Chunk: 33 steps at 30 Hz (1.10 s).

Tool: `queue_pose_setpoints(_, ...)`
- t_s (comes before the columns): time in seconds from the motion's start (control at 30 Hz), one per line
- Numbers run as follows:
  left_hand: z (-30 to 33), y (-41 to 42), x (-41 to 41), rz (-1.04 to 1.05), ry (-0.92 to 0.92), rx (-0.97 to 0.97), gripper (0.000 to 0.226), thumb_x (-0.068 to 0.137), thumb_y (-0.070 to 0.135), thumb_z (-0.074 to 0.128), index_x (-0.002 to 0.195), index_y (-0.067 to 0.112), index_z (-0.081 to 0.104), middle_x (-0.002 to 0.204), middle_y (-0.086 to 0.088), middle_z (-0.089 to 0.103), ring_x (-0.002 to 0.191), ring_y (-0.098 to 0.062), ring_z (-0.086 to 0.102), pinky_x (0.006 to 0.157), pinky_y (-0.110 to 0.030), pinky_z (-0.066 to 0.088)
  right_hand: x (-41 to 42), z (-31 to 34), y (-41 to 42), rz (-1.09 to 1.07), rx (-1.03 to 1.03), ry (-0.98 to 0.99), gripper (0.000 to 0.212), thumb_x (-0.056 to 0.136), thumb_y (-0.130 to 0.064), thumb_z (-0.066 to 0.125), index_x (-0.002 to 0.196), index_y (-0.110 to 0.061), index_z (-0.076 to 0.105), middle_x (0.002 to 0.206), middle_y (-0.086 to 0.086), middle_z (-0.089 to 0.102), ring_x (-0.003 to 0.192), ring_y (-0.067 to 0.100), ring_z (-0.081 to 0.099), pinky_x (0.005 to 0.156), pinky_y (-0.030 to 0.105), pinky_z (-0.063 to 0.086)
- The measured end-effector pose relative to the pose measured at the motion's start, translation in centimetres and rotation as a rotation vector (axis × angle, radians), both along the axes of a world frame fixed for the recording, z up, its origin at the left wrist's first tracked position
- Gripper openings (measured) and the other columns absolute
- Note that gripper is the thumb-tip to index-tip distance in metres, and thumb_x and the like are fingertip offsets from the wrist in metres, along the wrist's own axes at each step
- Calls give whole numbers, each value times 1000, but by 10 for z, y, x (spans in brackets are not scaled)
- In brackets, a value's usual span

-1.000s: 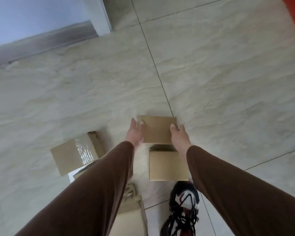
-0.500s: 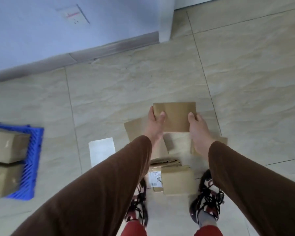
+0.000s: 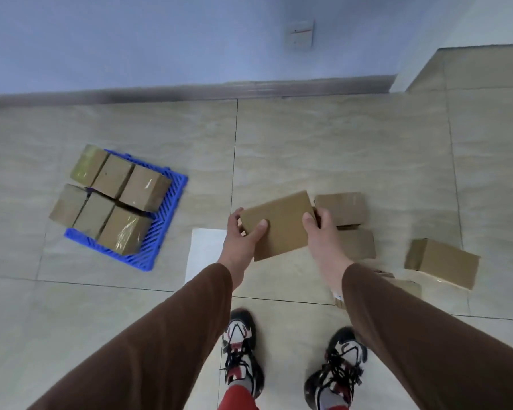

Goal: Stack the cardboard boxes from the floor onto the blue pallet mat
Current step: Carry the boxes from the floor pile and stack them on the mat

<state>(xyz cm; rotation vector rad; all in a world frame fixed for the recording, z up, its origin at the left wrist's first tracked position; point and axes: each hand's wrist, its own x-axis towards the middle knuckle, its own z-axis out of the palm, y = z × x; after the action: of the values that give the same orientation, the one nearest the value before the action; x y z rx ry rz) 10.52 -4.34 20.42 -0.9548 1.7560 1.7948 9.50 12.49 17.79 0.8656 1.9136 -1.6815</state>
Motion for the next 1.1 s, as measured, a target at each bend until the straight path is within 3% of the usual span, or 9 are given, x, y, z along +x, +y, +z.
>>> queue_pose_setpoints(0.33,24,-239,53,118,-46,16,60,90,31,74,136,29,36,136,2,55,102,-10,64,71,-31,53,30,22,-231,115,-51,44,34,105,-32,49,137,-22,54,127,-4,61,103,-2,56,79,17,43)
queue_pose_setpoints(0.47,35,-314,54,96,-87,24,68,86,36,77,140,39,36,136,7,52,114,-13,62,87,-44,58,31,30,-303,133,-76,27,38,104,-34,51,140,-22,55,133,-1,59,116,9,59,97,27,47)
queue_pose_setpoints(0.53,38,-339,47,73,-106,44,65,85,38,78,136,46,40,132,11,54,114,-12,62,90,-44,57,21,34,-324,184,-74,50,31,103,-32,50,130,-22,62,127,1,63,112,11,61,99,33,50)
queue_pose_setpoints(0.63,37,-366,34,69,-125,63,59,80,41,82,129,42,49,131,5,59,115,-15,64,90,-43,58,-3,40,-347,221,-76,106,17,104,-21,51,100,-29,65,110,4,68,93,13,62,84,27,51)
queue_pose_setpoints(0.73,31,-387,17,101,-123,86,64,76,45,84,129,32,50,131,-5,62,114,-20,67,87,-41,60,-28,39,-368,200,-69,78,18,102,-23,56,118,-24,63,118,-3,61,98,3,60,81,16,46)
queue_pose_setpoints(0.83,26,-413,2,168,-115,119,63,76,46,84,128,29,52,131,-6,64,113,-21,68,83,-38,61,-48,31,-398,129,-87,26,52,97,-30,65,145,-26,46,138,0,52,119,11,57,93,24,43)
queue_pose_setpoints(0.93,19,-446,-10,246,-111,149,59,80,45,80,128,27,50,129,-6,63,108,-23,69,81,-39,62,-61,32,-444,-4,-158,-32,73,93,-25,72,154,-28,32,137,-11,45,126,11,51,99,29,40)
queue_pose_setpoints(1.0,13,-473,-18,293,-106,169,64,81,46,80,132,26,47,130,-7,62,112,-27,69,84,-43,62,-62,29,-483,-65,-223,-68,73,89,-22,77,149,-25,36,125,-20,51,119,10,57,105,35,47)
queue_pose_setpoints(1.1,5,-519,-31,305,-96,154,66,82,45,79,136,27,45,131,-6,63,114,-27,68,89,-43,60,-56,21,-544,-97,-298,-132,53,88,-22,78,132,-22,47,119,-10,64,110,11,66,103,43,53)
